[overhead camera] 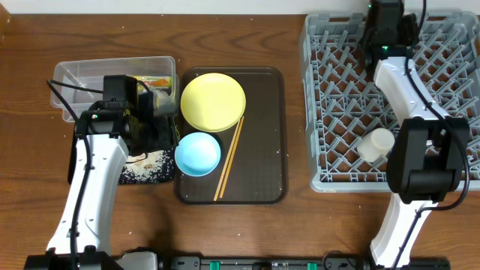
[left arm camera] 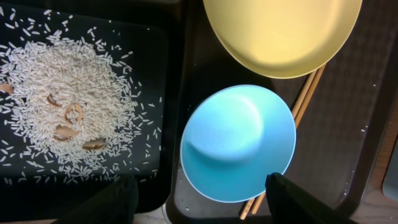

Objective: Sort waste into correct bins and load items into the dishwasher rack
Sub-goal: 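Carry the pink bowl into the rack's far corner and release it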

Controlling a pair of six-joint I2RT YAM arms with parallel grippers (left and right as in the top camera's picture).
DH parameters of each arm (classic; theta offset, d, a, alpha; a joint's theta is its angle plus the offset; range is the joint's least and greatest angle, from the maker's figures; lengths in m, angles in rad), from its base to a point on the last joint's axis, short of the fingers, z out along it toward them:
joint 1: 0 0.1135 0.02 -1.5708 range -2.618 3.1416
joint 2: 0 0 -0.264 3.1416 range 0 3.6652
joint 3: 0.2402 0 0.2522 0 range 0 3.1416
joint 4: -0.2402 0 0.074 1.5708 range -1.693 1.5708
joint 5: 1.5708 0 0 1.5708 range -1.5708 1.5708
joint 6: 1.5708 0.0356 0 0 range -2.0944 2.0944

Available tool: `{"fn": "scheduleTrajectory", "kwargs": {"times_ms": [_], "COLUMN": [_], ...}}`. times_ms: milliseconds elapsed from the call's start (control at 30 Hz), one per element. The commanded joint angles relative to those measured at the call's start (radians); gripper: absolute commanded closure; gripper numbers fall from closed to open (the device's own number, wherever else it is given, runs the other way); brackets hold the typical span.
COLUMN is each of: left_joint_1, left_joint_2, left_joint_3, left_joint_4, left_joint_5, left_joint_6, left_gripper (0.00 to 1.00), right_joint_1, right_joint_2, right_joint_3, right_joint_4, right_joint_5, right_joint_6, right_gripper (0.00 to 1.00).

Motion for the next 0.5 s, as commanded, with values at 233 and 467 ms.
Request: {"fn": "scheduleTrajectory", "kwargs": {"times_ms": [233,467], "left_joint_1": [0.004,0.004], "left_joint_2": [-0.003,-0.003], "left_joint_3": [0.009,0.009], "left_joint_4": [-0.003,-0.003], "left_joint_5": [-0.006,-0.006], "left_joint_6": [-0.006,-0.006], "left_gripper": [0.31,0.32], "right_joint_1": [0.053,0.077], "right_joint_2": [0.018,0.008], "right_joint_3": [0.021,0.021], "right_joint_4": [-0.061,-0.282], "right_joint_5": [0.018,0.020], "right_joint_6": [0.016,0.252], "right_gripper": [0.99,0.99]}}
